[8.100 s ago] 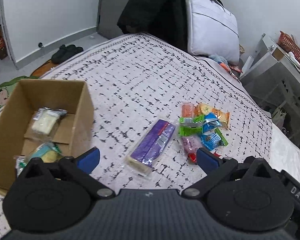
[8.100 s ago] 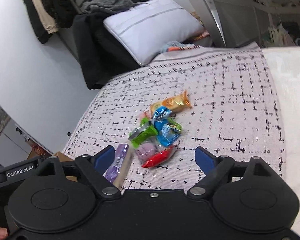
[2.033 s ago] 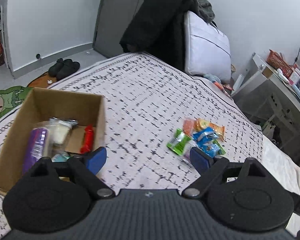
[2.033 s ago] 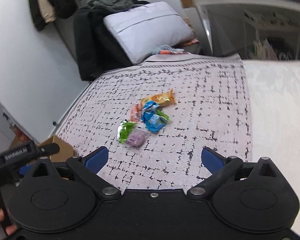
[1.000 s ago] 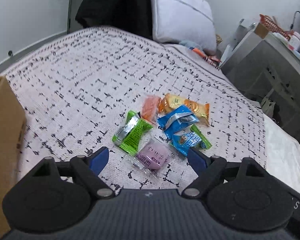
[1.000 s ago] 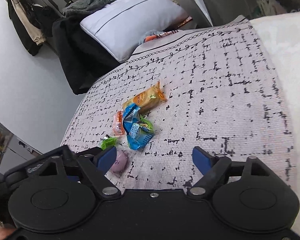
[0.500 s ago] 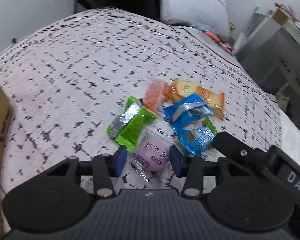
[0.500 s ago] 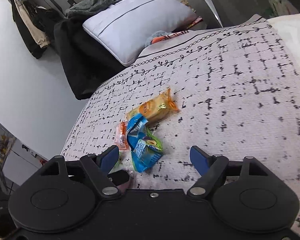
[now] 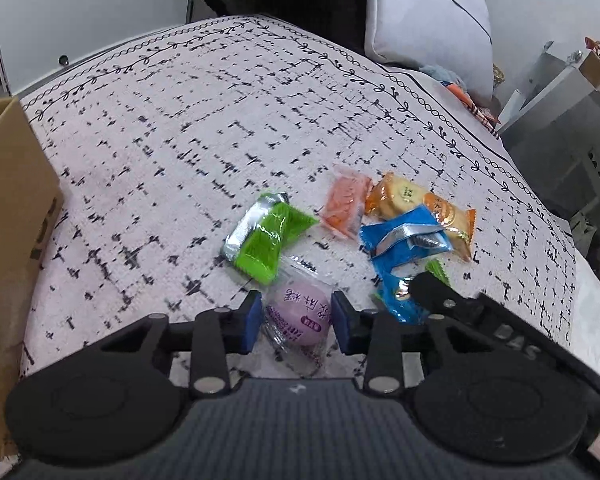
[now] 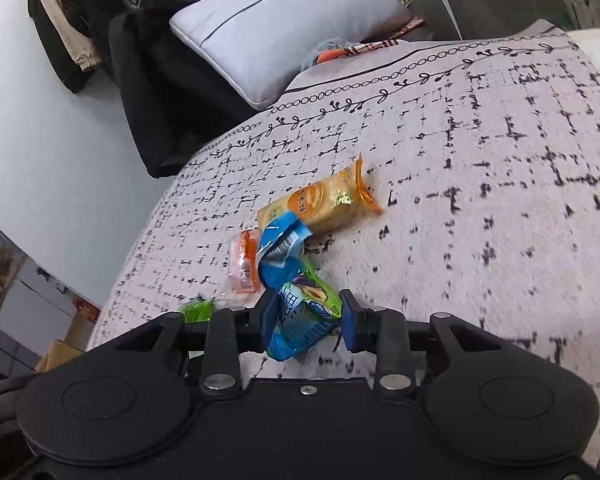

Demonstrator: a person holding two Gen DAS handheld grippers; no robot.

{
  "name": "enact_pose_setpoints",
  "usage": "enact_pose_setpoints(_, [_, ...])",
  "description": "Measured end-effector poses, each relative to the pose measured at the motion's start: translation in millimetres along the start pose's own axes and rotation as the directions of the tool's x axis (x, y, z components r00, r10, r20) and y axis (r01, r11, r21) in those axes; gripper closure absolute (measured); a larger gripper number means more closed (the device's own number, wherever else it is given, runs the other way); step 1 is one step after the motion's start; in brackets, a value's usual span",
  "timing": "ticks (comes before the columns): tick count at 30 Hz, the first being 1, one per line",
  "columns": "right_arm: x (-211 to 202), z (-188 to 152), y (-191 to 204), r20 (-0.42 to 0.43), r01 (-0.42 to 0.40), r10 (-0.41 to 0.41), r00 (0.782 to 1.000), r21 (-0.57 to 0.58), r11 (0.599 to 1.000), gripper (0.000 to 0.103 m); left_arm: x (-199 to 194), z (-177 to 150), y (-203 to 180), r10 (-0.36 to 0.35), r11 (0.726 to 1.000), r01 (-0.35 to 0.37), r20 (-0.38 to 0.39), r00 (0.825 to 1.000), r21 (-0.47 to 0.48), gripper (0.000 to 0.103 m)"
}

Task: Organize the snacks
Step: 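Grasp the pink round packet with the left tool while the right tool grasps a blue-green packet, then carry both packets over the box and open both tools to drop them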

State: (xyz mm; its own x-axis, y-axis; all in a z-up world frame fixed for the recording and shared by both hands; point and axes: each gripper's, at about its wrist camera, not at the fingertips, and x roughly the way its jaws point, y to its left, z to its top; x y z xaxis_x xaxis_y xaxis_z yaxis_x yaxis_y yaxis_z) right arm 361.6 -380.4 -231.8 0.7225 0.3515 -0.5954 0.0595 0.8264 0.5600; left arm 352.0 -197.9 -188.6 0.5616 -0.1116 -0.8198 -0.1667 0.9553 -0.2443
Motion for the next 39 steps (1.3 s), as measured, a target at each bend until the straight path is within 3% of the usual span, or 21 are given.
enact_pose_setpoints(9, [-41.2, -9.9, 18.0, 0.041, 0.068, -0.066, 0.997, -0.038, 0.997, 0.073, -42.0, -0.3, 22.2, -0.059, 0.998, 0.06, 0.036, 0.998, -0.031, 0.067])
enact_pose_setpoints(18, [-86.0, -22.9, 56.8, 0.098, 0.075, -0.069, 0.993, -0.059, 0.995, 0.073, -91.0, -2.0, 38.3, -0.128, 0.991, 0.131, 0.086, 0.988, -0.035, 0.067])
enact_pose_setpoints(28, [-145.9, -45.6, 85.7, 0.164, 0.068, -0.065, 0.984, -0.011, 0.998, 0.073, -144.6, -9.9, 65.9, -0.155, 0.986, 0.162, 0.127, 0.98, -0.041, 0.068])
enact_pose_setpoints(39, [-182.1, -62.0, 131.9, 0.229, 0.063, -0.047, 0.972, -0.062, 0.996, 0.073, -187.4, -7.9, 103.4, -0.142, 0.985, 0.159, 0.2, 0.969, -0.068, 0.067])
